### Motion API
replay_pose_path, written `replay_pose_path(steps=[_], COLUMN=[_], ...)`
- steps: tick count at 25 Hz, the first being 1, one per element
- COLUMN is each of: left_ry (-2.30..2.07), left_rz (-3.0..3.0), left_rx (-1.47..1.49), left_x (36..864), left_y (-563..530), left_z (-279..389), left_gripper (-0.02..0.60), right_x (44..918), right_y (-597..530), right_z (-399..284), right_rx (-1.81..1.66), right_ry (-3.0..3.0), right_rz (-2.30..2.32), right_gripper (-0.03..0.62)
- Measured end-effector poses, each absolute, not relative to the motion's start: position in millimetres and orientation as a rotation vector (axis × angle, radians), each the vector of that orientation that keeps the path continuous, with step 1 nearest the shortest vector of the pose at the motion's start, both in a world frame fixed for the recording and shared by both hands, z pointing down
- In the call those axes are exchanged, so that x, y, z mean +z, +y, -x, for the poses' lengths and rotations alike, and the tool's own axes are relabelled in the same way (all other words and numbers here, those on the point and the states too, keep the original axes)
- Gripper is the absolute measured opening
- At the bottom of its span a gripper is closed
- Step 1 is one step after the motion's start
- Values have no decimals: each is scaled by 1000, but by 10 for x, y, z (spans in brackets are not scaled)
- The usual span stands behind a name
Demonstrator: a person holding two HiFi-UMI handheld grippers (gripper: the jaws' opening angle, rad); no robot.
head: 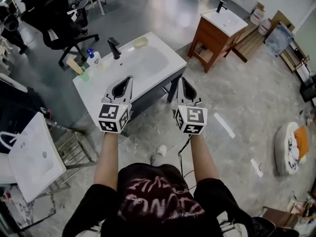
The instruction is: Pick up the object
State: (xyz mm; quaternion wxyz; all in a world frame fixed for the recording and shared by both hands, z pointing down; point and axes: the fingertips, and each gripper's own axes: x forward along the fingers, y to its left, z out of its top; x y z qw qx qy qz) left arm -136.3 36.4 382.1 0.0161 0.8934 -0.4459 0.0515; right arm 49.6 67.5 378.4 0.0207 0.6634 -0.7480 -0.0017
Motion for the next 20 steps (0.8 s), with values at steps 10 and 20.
replay_pose_path(steps=[10,20], left_ry=[-1458,-1468], left_rz=[-2728,-2720], left_rx=[182,181], left_x=[3831,3854], left_y=[-459,-1021], left_z=[741,496], left_gripper=[15,15], right_x=[3770,3847], right_y=[-268,-805], right_z=[-1105,-1315], right_rx=[4,6], right_ry=[-2380,-2379], right_rz=[-1973,-1947], right_gripper=[14,14])
